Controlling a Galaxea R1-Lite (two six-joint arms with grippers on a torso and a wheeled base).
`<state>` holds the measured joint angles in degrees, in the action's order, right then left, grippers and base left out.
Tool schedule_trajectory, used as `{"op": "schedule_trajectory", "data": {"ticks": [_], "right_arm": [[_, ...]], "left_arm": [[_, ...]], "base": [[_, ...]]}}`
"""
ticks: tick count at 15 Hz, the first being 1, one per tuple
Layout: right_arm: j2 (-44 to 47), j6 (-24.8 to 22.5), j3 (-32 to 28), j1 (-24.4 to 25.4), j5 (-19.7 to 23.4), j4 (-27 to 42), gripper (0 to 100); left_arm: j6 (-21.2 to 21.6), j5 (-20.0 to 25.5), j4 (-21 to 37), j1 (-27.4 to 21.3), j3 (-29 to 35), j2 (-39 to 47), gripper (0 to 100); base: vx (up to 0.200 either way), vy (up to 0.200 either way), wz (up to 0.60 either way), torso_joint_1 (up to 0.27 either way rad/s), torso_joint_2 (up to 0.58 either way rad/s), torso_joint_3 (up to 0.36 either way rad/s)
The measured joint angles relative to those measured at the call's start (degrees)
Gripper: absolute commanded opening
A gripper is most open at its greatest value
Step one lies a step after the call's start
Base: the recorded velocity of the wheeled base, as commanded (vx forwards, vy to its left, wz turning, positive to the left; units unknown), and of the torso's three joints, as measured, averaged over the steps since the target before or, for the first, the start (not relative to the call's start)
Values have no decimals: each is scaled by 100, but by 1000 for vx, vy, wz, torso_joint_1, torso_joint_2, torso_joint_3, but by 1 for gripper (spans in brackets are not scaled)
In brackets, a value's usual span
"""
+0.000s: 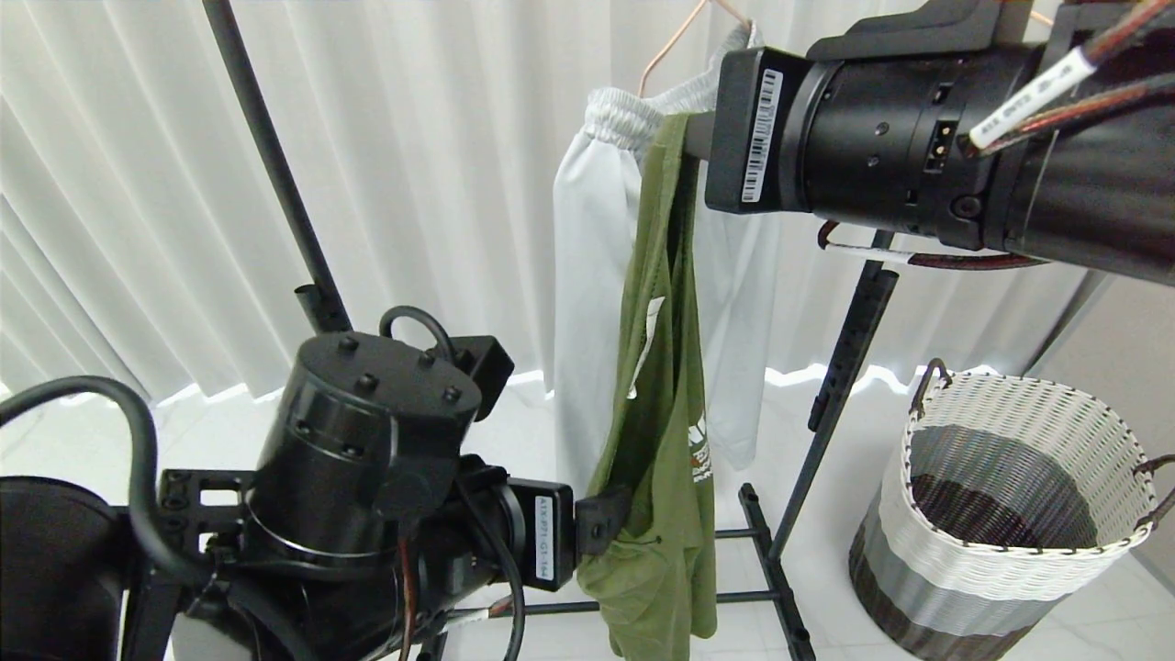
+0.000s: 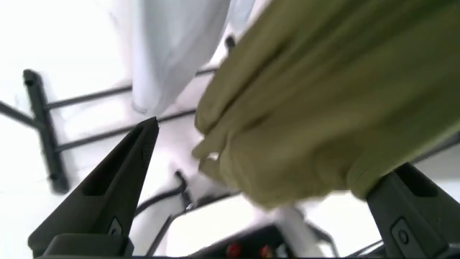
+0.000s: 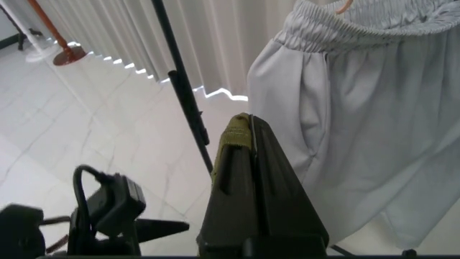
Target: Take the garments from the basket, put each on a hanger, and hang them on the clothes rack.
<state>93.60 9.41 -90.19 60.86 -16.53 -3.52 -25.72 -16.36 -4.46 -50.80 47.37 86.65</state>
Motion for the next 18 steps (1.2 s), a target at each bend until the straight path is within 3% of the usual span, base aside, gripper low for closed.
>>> {"op": "schedule_trajectory", "data": {"ticks": [4,8,9,13,18], "right_arm": [[-33,0,17,-41,2,5,0],[-41,0,17,-41,0,5,0],[-44,0,17,-41,-2,5,0],[-50,0,20,-41,-7,9,0],[-258,-9,284,-218,-128,229,0]], "left_arm": [[85,2,0,-82,-584,-283,100],[88,-4,-2,-96,-722,-490,100],[90,-2,-2,-96,-746,-525,0],[123,2,-5,-102,-833,-652,0],[906,110,39,26,-578,-929,0]], "base": [[0,0,0,0,0,0],[0,0,0,0,0,0],[0,0,0,0,0,0],[0,0,0,0,0,0],[0,0,0,0,0,0]]}}
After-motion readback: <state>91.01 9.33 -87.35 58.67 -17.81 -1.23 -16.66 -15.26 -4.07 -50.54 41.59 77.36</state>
